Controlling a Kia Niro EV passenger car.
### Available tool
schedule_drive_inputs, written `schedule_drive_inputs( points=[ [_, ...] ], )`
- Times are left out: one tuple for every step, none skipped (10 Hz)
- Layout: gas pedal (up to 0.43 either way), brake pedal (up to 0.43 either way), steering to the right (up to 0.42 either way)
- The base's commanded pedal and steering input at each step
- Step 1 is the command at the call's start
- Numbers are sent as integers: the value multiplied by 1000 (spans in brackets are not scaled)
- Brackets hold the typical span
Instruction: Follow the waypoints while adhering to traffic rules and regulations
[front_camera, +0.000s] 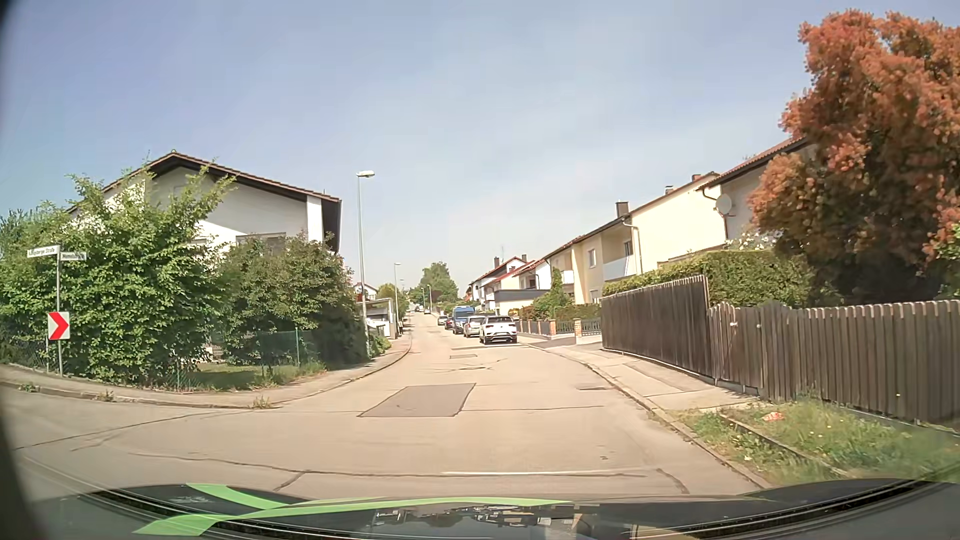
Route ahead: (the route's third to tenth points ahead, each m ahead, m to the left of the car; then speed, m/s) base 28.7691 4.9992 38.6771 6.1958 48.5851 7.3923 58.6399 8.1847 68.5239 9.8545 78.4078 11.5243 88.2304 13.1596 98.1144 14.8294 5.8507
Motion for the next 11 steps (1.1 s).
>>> schedule_drive_inputs(
  points=[
    [240,0,-33],
    [240,0,-33],
    [240,0,-33],
    [228,0,-34],
    [209,0,-37],
    [209,0,-40],
    [209,0,-43],
    [209,0,-44],
    [209,0,-44],
    [197,0,-44],
    [197,0,-44]
  ],
)
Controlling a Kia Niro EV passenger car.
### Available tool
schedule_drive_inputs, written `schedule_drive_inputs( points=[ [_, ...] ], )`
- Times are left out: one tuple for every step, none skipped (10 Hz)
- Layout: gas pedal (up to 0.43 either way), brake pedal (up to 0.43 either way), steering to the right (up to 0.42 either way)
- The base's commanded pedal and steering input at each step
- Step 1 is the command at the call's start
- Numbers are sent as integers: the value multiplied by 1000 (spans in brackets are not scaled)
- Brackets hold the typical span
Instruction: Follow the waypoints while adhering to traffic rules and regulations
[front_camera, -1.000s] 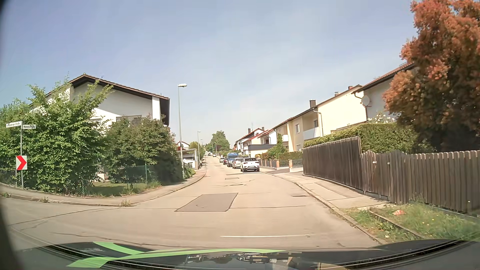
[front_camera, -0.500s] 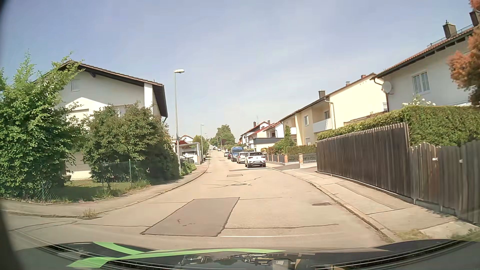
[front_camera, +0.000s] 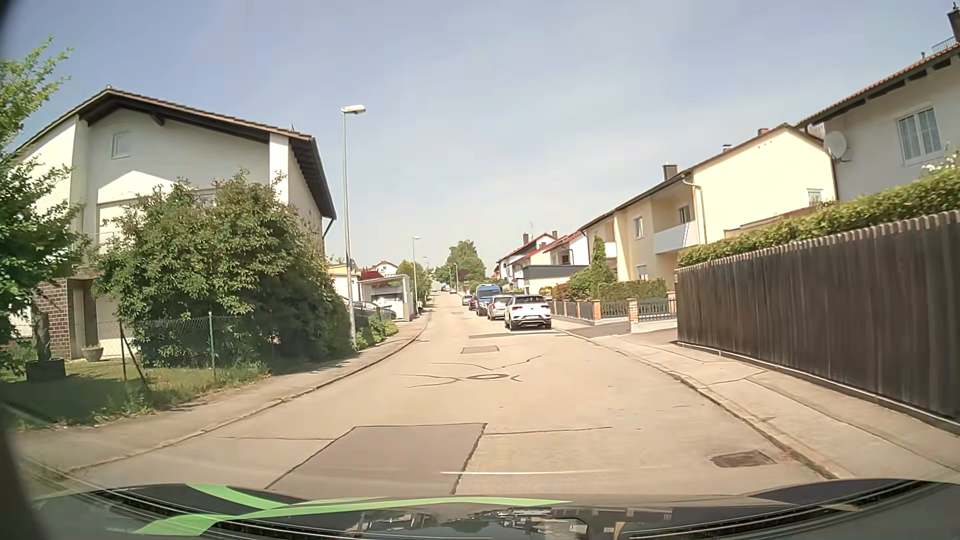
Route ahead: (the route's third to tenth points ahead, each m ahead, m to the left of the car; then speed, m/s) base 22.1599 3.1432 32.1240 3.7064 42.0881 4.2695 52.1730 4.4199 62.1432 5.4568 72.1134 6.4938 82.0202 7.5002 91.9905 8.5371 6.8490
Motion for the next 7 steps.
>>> schedule_drive_inputs(
  points=[
    [197,0,-43],
    [197,0,-43],
    [189,0,-42],
    [189,0,-42],
    [189,0,-42],
    [177,0,-42],
    [169,0,-42]
  ],
)
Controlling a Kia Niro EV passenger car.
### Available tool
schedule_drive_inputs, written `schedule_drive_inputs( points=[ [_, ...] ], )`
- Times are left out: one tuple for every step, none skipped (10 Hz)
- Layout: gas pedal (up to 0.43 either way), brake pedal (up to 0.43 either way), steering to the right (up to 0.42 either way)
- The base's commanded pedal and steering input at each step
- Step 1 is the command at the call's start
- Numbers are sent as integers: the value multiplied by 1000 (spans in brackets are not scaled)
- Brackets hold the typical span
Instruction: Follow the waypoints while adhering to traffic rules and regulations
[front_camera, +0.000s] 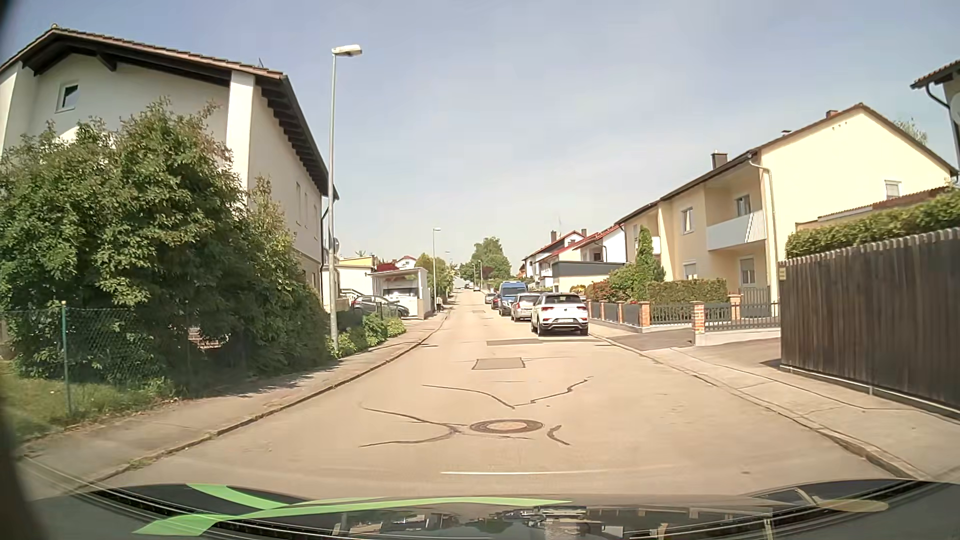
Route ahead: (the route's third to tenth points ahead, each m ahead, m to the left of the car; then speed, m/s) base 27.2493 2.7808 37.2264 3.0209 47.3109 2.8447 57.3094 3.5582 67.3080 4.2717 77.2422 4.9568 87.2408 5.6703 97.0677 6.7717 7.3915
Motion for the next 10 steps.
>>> schedule_drive_inputs(
  points=[
    [169,0,-42],
    [169,0,-42],
    [169,0,-41],
    [157,0,-42],
    [157,0,-42],
    [157,0,-42],
    [157,0,-41],
    [157,0,-38],
    [130,0,-35],
    [79,0,-27]
  ],
)
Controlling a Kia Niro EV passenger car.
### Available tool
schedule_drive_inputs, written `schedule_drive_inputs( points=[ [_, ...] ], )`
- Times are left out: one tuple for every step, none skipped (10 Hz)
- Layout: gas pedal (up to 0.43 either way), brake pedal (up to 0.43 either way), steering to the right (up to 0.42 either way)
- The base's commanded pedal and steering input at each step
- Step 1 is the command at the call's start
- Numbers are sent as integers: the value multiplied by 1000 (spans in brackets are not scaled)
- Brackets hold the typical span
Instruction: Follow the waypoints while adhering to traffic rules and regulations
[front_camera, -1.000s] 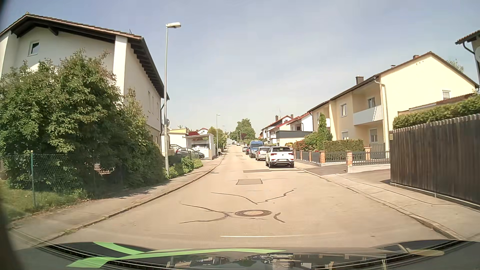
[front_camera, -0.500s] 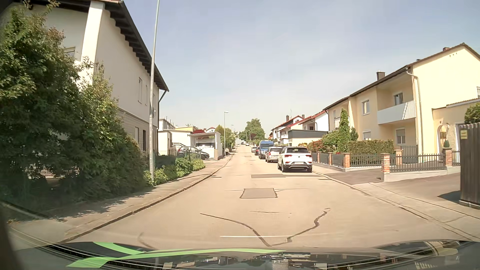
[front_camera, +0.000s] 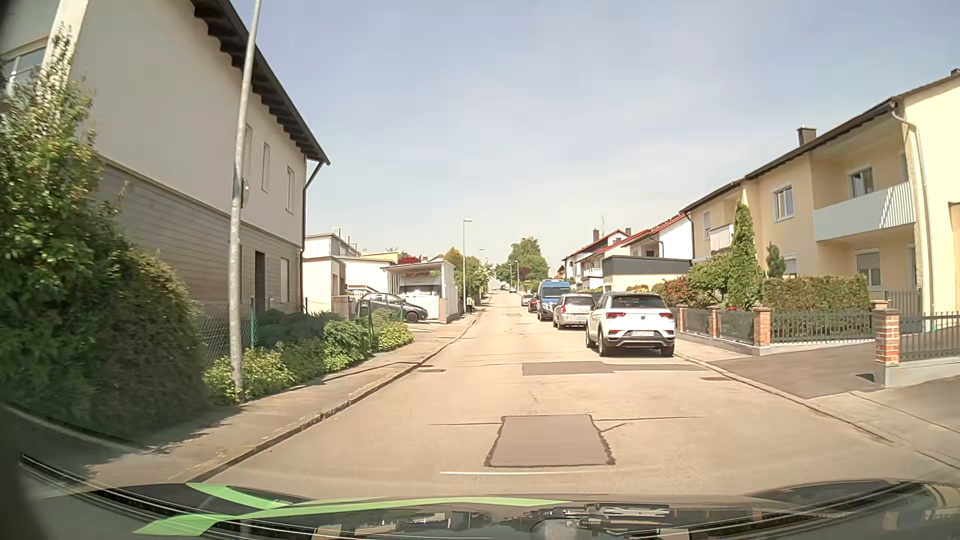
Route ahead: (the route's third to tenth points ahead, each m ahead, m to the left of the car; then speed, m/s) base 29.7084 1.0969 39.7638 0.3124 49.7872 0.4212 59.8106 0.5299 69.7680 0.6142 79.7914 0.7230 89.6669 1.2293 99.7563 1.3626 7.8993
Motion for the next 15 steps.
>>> schedule_drive_inputs(
  points=[
    [0,0,-23],
    [0,0,-19],
    [0,0,-14],
    [0,0,-9],
    [0,0,-6],
    [0,0,-6],
    [0,0,-5],
    [0,0,-4],
    [0,0,-2],
    [0,0,0],
    [0,0,3],
    [0,0,3],
    [0,0,3],
    [0,0,3],
    [0,0,3]
  ],
)
